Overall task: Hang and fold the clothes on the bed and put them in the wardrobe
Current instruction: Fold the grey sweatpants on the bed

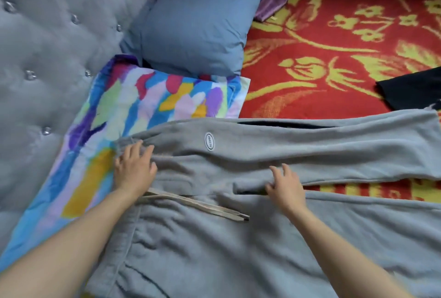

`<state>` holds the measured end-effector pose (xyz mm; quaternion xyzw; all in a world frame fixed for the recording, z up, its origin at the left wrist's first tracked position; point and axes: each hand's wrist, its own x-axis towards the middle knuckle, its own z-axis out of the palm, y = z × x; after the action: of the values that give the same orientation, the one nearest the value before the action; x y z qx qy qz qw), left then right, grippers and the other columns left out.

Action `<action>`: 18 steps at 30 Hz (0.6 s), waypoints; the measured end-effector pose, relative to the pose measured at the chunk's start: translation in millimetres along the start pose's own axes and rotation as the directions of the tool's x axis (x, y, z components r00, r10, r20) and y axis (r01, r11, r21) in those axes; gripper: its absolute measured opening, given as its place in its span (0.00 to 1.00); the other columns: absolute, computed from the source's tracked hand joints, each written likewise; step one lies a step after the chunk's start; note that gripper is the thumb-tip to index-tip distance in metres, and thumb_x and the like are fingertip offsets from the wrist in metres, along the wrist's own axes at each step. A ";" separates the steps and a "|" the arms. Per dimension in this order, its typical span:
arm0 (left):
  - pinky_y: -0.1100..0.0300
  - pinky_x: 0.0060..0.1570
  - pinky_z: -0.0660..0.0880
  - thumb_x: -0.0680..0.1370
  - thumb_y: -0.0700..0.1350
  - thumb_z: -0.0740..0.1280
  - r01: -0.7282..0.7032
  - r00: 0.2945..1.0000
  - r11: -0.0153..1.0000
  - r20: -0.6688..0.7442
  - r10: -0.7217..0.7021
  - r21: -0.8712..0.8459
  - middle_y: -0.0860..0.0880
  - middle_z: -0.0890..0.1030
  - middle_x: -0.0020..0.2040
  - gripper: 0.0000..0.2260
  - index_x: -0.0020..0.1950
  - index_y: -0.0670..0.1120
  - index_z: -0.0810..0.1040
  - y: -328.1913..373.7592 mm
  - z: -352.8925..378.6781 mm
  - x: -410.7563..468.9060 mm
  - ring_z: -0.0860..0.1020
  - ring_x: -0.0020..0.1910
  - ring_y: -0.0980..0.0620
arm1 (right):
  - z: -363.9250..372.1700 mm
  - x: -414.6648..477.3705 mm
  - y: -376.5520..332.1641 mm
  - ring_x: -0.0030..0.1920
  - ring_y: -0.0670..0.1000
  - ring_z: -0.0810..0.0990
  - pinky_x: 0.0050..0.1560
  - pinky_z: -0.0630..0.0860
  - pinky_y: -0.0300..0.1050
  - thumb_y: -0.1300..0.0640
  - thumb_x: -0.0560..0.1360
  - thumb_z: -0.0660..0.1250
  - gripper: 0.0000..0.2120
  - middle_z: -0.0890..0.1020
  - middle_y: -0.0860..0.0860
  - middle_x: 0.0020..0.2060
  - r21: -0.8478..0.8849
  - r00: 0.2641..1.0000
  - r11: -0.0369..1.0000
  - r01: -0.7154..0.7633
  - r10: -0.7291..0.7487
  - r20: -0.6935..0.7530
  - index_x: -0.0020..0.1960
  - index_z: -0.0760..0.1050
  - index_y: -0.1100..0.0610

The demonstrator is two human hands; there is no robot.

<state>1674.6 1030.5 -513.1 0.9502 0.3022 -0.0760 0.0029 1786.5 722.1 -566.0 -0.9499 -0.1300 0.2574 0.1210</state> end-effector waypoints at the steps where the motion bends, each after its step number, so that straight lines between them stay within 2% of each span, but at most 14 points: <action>1: 0.46 0.64 0.61 0.76 0.46 0.65 0.004 1.000 1.000 0.021 -0.005 0.014 0.42 0.63 0.73 0.24 0.71 0.46 0.67 -11.9 1.8 11.5 0.60 0.71 0.44 | 3.0 6.0 -15.9 0.71 0.57 0.60 0.66 0.63 0.46 0.52 0.79 0.58 0.25 0.58 0.56 0.74 -0.023 1.000 0.999 0.031 -0.031 -0.002 0.74 0.59 0.53; 5: 0.48 0.68 0.58 0.78 0.55 0.61 -0.044 0.990 0.995 0.137 0.031 0.090 0.47 0.54 0.76 0.29 0.76 0.50 0.55 -36.0 8.7 44.4 0.53 0.74 0.47 | 6.9 24.5 -62.3 0.71 0.56 0.59 0.65 0.64 0.48 0.51 0.78 0.58 0.25 0.58 0.54 0.74 -0.079 0.992 0.989 0.124 -0.124 0.004 0.74 0.58 0.52; 12: 0.47 0.69 0.55 0.77 0.56 0.63 -0.048 0.973 0.996 0.229 0.030 0.075 0.47 0.50 0.77 0.34 0.77 0.53 0.48 -51.2 15.3 70.2 0.51 0.75 0.47 | 10.6 37.7 -105.2 0.72 0.56 0.58 0.64 0.64 0.49 0.49 0.79 0.57 0.26 0.58 0.54 0.74 -0.150 0.980 0.968 0.200 -0.199 0.021 0.74 0.57 0.52; 15: 0.47 0.65 0.60 0.78 0.54 0.62 -0.005 0.960 0.995 0.277 -0.024 0.102 0.46 0.57 0.75 0.33 0.76 0.51 0.48 -52.0 14.4 73.8 0.58 0.72 0.45 | 14.2 36.3 -110.0 0.72 0.56 0.58 0.65 0.64 0.48 0.49 0.79 0.58 0.26 0.57 0.54 0.74 -0.161 0.979 0.966 0.202 -0.200 0.029 0.74 0.57 0.52; 16: 0.48 0.62 0.62 0.78 0.51 0.61 -0.011 0.964 0.989 0.264 -0.028 0.144 0.46 0.62 0.73 0.30 0.76 0.51 0.50 -50.7 13.4 73.7 0.61 0.69 0.44 | 15.6 35.0 -110.2 0.72 0.56 0.57 0.65 0.64 0.48 0.49 0.79 0.58 0.26 0.57 0.54 0.74 -0.160 0.980 0.967 0.197 -0.194 0.031 0.74 0.57 0.52; 18: 0.51 0.56 0.63 0.79 0.46 0.60 -0.027 0.983 0.977 0.184 -0.013 0.210 0.46 0.69 0.66 0.20 0.71 0.50 0.62 -46.6 9.3 72.2 0.64 0.64 0.45 | 16.3 32.8 -107.6 0.73 0.57 0.57 0.66 0.63 0.48 0.50 0.79 0.58 0.26 0.56 0.55 0.75 -0.140 0.986 0.976 0.167 -0.164 0.034 0.74 0.57 0.52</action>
<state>1704.6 1109.6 -530.9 0.9350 0.2874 -0.1954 -0.0701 1785.5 835.8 -562.7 -0.9391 -0.2278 0.2468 0.0723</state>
